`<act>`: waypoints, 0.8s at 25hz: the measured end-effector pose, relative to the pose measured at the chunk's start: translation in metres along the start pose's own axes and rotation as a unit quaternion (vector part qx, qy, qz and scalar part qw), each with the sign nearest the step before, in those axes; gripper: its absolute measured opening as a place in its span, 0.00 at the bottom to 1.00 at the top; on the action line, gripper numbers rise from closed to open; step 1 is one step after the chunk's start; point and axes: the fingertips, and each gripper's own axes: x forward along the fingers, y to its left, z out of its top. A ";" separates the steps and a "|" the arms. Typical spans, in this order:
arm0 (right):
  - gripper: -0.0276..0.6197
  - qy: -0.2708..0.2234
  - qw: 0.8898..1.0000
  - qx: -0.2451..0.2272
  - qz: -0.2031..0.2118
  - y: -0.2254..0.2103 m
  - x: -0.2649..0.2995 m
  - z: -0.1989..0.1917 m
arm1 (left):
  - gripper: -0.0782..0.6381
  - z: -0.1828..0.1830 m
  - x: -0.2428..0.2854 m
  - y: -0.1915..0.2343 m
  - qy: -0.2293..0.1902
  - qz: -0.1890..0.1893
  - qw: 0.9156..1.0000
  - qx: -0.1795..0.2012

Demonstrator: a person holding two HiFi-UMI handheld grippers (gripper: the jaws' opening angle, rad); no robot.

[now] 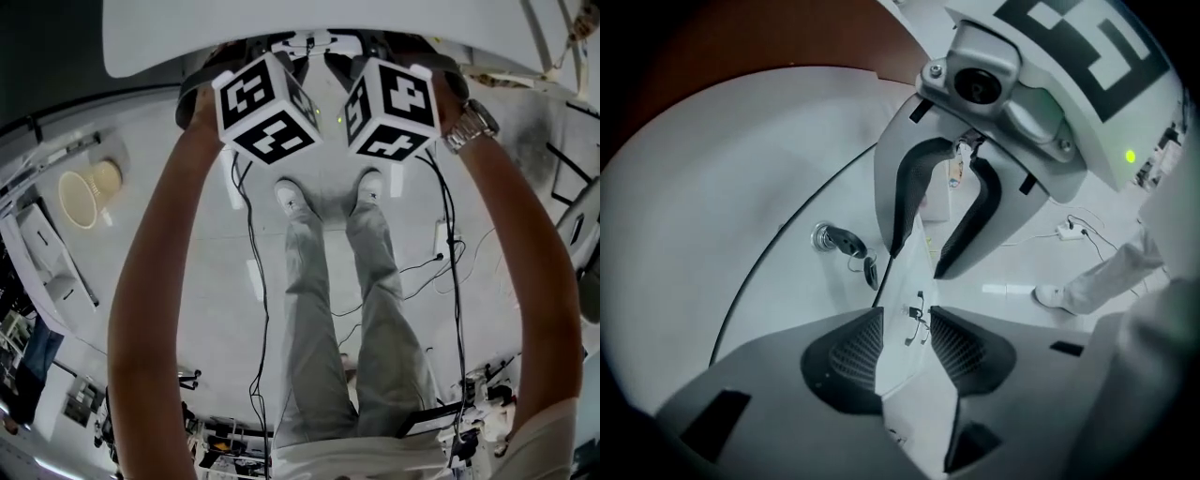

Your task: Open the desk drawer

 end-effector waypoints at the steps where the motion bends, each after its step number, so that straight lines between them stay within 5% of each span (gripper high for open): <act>1: 0.28 0.001 1.000 -0.005 0.000 0.000 0.002 0.000 | 0.33 0.001 0.002 0.002 0.001 0.001 1.000 0.003; 20: 0.29 0.031 0.998 -0.051 -0.008 -0.010 0.027 -0.004 | 0.28 0.004 0.020 0.018 0.023 0.038 0.995 0.084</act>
